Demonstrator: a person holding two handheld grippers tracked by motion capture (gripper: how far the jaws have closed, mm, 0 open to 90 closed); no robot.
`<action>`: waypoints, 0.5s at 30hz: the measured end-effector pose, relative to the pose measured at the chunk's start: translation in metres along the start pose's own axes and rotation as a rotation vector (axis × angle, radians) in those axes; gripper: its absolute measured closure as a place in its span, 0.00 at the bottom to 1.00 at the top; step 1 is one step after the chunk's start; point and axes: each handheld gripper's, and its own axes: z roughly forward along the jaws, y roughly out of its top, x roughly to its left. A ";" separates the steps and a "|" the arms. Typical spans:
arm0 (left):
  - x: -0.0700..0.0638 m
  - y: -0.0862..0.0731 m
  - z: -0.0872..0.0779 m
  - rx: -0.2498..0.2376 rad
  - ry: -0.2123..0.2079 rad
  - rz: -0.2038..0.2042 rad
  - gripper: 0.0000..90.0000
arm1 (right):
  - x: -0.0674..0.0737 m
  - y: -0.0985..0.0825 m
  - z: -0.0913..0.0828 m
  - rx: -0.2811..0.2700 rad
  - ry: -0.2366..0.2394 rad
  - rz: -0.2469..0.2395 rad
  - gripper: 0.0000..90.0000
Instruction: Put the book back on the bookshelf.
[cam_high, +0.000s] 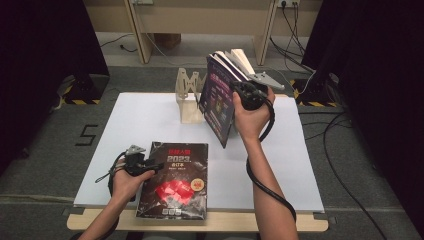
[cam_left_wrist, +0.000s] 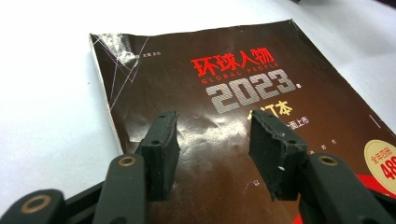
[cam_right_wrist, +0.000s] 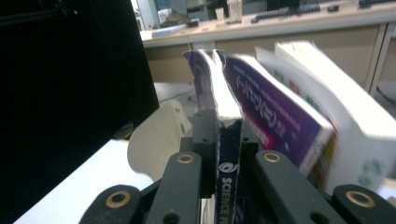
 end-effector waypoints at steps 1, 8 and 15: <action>0.000 0.000 0.000 0.000 -0.001 0.001 0.57 | 0.001 0.002 0.002 -0.006 -0.002 -0.005 0.94; 0.000 0.000 0.000 -0.004 -0.001 0.001 0.57 | -0.001 0.011 0.017 -0.051 -0.029 0.021 0.94; 0.000 0.000 0.002 -0.002 -0.003 0.004 0.57 | -0.007 0.011 0.030 -0.073 -0.057 0.049 0.94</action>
